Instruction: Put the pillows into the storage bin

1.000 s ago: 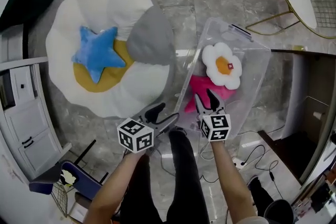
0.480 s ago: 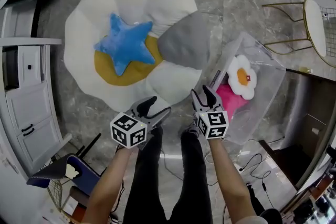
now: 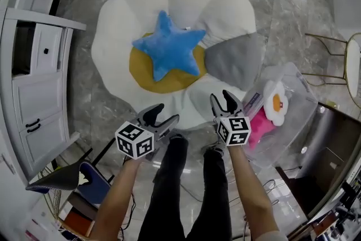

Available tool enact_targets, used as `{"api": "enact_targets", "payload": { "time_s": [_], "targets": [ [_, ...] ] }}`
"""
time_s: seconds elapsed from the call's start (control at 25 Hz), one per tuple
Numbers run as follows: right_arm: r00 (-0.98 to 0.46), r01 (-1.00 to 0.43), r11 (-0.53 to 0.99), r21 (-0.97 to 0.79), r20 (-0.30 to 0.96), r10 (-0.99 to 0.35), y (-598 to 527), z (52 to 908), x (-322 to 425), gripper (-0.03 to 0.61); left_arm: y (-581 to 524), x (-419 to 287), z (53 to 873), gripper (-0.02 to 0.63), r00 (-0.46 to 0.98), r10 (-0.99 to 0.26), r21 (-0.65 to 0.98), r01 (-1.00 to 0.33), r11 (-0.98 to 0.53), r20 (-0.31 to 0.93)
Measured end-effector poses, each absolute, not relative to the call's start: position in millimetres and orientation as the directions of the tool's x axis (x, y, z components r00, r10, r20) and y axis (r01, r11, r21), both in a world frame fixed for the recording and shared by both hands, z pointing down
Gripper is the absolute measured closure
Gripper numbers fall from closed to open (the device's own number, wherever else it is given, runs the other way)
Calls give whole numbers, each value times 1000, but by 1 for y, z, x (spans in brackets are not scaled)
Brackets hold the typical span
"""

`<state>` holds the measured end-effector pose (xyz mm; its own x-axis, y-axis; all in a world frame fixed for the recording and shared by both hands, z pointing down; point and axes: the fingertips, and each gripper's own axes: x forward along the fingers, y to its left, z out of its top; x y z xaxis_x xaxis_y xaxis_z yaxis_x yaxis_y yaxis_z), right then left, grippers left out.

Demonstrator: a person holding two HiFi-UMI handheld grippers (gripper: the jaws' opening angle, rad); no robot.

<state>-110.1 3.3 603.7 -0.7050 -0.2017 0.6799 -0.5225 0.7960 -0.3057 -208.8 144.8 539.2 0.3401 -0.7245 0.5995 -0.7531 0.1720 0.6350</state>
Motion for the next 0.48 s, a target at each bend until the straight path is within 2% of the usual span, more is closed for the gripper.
{"api": "enact_targets", "payload": {
  "time_s": [0.2,0.48],
  "targets": [
    [-694,-519,784,-340,704,-154,10,634,-168,383,165,-258,543,333,289,-752,635,-741,217,593],
    [-629,-509,787,-349,775,-64,14,699,-221,371,184,-296,563,333,293,-751,633,-746,208,592]
  ]
}}
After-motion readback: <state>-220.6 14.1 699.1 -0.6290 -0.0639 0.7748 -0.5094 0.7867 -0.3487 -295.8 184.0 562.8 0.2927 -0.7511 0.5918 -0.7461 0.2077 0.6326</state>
